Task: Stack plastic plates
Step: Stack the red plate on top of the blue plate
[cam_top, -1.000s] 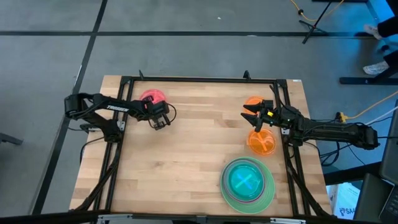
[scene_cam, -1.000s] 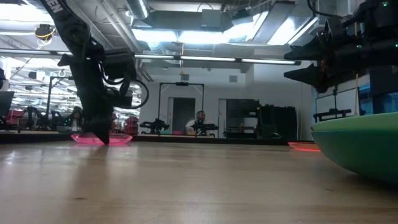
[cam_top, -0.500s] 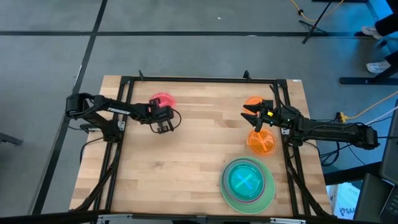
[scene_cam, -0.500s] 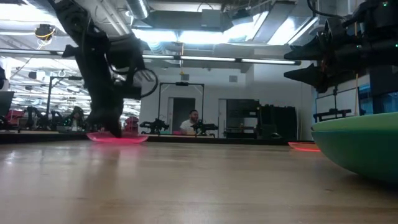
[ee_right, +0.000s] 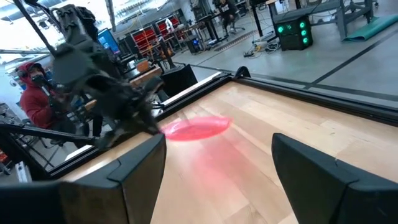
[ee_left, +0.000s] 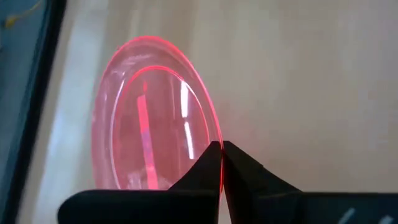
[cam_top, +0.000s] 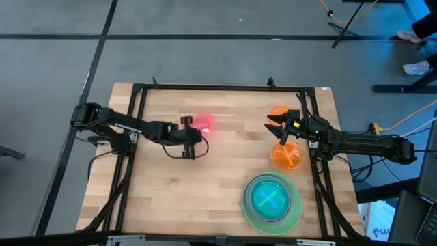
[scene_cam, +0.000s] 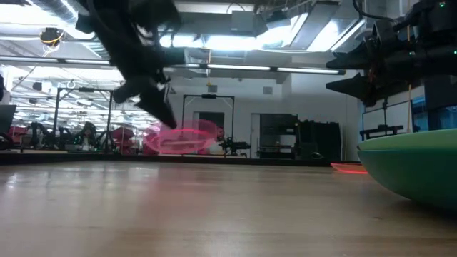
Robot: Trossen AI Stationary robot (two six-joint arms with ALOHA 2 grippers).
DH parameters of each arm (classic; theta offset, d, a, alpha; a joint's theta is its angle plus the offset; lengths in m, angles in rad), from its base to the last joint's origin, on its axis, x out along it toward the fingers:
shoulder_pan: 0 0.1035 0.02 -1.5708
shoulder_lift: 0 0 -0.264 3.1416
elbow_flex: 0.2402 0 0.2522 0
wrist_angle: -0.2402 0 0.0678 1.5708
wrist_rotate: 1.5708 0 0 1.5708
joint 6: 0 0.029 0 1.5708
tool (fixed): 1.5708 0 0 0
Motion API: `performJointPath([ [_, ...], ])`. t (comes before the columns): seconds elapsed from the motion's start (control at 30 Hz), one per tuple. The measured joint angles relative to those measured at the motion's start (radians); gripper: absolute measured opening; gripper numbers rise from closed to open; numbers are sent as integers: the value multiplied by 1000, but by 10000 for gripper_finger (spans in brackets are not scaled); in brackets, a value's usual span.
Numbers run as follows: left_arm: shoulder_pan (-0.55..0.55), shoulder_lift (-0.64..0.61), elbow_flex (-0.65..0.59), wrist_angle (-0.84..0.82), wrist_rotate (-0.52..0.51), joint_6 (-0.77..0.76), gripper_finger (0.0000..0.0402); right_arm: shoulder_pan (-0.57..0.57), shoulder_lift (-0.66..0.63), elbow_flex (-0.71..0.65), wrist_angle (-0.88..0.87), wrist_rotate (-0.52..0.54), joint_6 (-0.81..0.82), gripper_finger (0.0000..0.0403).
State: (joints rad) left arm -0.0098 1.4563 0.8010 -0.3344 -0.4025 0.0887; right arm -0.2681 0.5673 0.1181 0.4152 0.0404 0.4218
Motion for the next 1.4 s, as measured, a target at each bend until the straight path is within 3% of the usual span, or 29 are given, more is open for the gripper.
performJointPath([
  [0.3, -109, 15, 16, 280, 251, 74, 3, 0, 0, 0, -1, 4, 0, 282],
  [0.7, -205, 165, 18, 668, 372, 183, 3, 0, 0, 0, 2, 5, 0, 282],
  [0.87, -219, 245, 101, 681, 390, 186, 3, 0, 0, 0, 2, 4, 0, 282],
  [1.2, -240, 460, 360, 678, 610, 262, 3, 0, 0, 0, 1, 4, 0, 282],
  [1.4, -241, 584, 512, 676, 670, 262, 3, 0, 0, 0, 1, 4, 0, 282],
])
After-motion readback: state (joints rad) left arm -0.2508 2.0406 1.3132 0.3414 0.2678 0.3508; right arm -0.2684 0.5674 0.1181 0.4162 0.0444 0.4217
